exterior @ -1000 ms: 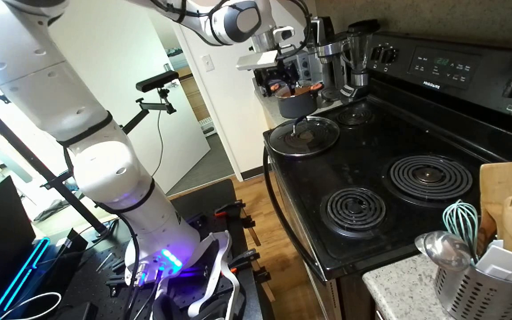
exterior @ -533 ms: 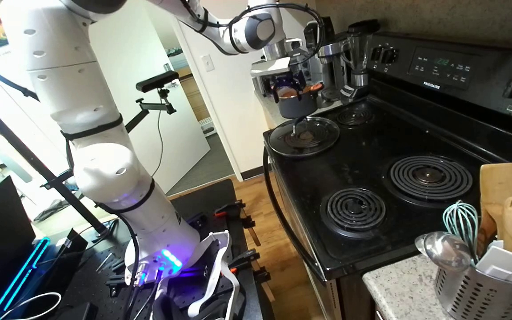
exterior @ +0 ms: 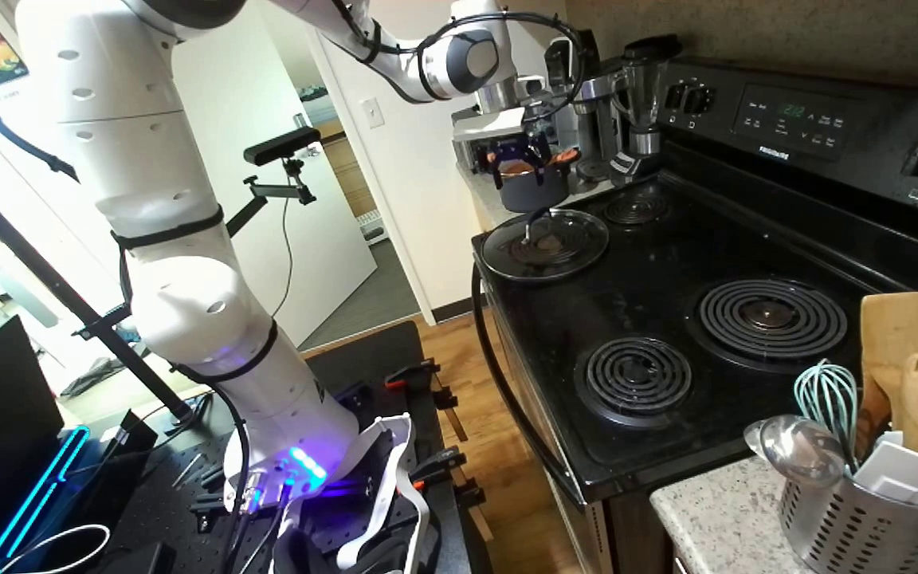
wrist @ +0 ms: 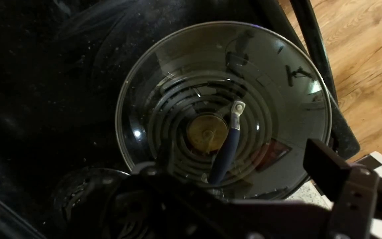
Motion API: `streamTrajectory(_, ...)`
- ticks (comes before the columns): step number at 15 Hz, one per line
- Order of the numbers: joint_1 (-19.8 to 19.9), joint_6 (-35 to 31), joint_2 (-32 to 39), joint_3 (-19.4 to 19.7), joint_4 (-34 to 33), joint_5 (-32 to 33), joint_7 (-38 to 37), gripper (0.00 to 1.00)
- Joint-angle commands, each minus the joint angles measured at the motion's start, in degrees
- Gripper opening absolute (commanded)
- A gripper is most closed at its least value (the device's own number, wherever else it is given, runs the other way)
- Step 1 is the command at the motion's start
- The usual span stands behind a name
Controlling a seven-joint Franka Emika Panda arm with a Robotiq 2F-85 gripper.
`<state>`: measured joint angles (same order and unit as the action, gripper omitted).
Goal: Move the lid from the front left plate of the stove to the back right one
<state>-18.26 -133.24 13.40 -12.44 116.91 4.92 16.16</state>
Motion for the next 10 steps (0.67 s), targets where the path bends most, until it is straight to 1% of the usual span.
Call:
streamTrajectory(1,1.1,0.4,1.5,-1.4,-1.1,0.0,-0.5,1.0)
streamTrajectory(6,0.3,-0.7,5.9,-1.6,-3.9,0.4,-3.8,1.0)
streamTrajectory(10,-1.1,-2.1,9.0,-0.8,-6.6,2.6,-8.8,1.0)
